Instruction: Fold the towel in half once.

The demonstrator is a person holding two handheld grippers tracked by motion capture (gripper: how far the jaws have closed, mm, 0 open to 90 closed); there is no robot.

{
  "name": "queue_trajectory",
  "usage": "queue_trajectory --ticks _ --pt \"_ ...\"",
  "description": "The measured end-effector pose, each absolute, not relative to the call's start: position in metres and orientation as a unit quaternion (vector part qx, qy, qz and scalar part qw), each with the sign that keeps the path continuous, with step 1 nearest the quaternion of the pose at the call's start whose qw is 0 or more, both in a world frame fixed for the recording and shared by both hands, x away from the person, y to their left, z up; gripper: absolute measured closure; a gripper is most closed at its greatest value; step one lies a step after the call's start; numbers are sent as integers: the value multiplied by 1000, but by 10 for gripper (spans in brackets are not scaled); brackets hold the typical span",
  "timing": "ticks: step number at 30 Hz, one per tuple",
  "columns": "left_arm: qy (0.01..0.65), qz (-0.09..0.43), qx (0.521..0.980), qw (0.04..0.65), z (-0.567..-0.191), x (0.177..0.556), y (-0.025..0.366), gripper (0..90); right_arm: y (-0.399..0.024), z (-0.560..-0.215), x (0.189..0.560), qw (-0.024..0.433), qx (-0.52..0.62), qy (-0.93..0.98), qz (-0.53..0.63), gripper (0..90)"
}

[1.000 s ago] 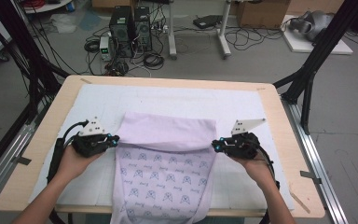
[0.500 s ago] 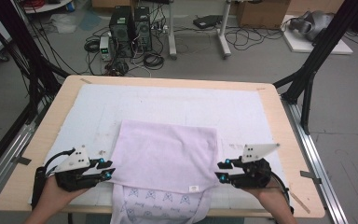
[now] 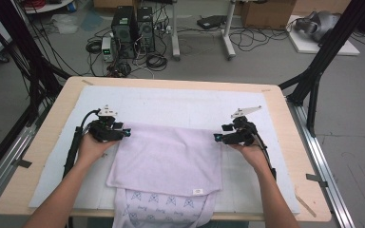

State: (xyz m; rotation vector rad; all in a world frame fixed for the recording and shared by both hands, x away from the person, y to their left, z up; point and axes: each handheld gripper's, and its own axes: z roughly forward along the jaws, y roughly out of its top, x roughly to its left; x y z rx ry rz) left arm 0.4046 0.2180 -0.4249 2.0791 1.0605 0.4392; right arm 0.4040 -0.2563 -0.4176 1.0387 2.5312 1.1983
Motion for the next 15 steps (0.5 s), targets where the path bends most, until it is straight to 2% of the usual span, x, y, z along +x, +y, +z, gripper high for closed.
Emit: queue_trajectory --ticks 2,3,4,5,6,7,8,10,15 --pt "424 182 801 381 -433 412 216 446 -256 -428 411 72 355 850 383 350" --pt "427 174 803 377 -437 416 216 449 -255 -433 413 69 360 849 380 355" --pt "429 155 813 362 -442 421 213 445 -254 -437 416 68 358 853 374 400" --pt "426 160 813 364 -442 422 211 460 -252 -440 417 71 350 859 367 516" --pt "414 153 815 376 -440 423 211 526 -251 -440 417 82 344 862 364 617" --pt "408 157 819 373 -438 424 209 791 -251 -439 419 64 331 864 375 850" --pt "407 161 822 364 -436 427 206 848 -250 -438 421 59 323 866 378 862" --pt "412 177 818 360 -426 433 203 866 -246 -429 430 75 333 873 349 871" --pt "410 243 789 389 -359 455 208 869 -242 -355 453 172 323 859 358 874"
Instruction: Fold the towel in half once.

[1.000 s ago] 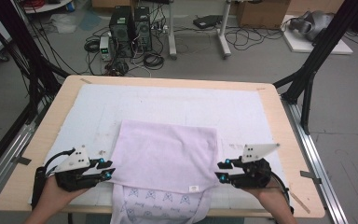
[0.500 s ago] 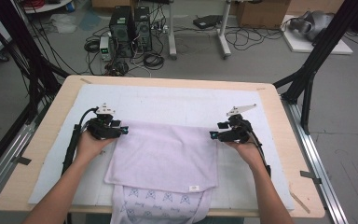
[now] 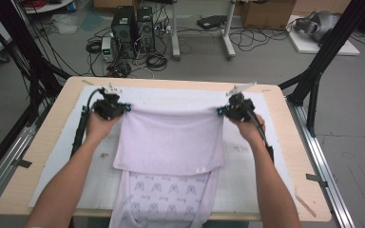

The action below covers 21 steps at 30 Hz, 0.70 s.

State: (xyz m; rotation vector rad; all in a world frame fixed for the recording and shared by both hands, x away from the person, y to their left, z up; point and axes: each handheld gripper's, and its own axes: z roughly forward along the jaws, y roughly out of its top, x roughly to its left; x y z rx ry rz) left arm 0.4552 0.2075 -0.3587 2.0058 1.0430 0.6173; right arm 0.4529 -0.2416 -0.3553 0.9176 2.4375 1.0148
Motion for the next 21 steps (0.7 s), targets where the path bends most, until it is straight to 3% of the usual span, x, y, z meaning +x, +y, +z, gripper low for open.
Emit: queue_trajectory --ticks 5,6,7,8,9,15,21 --pt "393 300 758 425 -277 474 214 866 -244 -271 475 242 319 831 386 871" --pt "396 303 756 425 -272 476 214 851 -245 -261 479 247 323 823 396 841" --pt "403 305 755 419 -272 478 213 769 -245 -256 483 248 327 817 405 693" --pt "407 299 760 409 -275 479 215 661 -245 -256 487 246 344 809 408 557" --pt "413 289 764 403 -280 478 218 628 -246 -260 490 238 352 806 412 541" --pt "414 262 779 392 -327 455 238 593 -245 -310 467 178 337 839 389 509" --pt "395 234 797 394 -362 420 241 562 -243 -355 420 133 314 858 385 520"
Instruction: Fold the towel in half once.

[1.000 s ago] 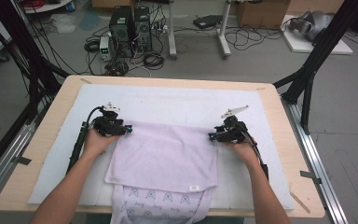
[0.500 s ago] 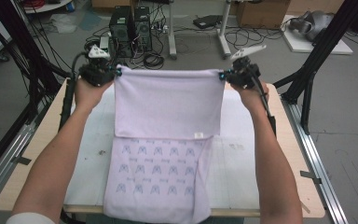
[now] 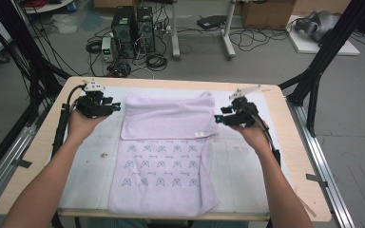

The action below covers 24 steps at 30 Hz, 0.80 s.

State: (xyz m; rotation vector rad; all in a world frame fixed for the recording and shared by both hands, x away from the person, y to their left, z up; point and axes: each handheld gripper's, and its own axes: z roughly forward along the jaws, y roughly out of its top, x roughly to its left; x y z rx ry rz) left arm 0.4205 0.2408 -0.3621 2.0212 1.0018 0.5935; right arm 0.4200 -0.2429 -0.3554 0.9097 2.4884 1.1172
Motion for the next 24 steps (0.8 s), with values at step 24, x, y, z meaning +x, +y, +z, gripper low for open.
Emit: queue_trajectory --ticks 24 --pt "323 198 836 398 -425 309 212 508 -210 -433 319 -19 256 886 386 715"
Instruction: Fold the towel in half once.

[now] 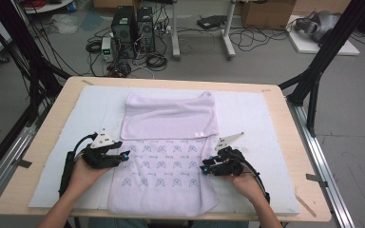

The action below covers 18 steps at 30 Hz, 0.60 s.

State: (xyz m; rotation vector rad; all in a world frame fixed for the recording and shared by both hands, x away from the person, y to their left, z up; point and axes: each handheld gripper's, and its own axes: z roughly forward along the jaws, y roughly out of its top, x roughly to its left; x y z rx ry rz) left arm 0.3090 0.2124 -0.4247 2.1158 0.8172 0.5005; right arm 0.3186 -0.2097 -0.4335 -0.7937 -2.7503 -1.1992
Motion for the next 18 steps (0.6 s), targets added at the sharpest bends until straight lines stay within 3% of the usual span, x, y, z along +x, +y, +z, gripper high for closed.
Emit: queue_trajectory --ticks 3,11,18 --pt "315 204 837 400 -423 307 211 509 -209 -435 314 13 -239 -894 -379 870" --pt "304 213 839 398 -421 299 209 508 -234 -429 289 -40 -253 -892 -371 878" --pt "310 215 837 396 -428 289 215 502 -265 -425 272 -72 -281 -888 -358 832"
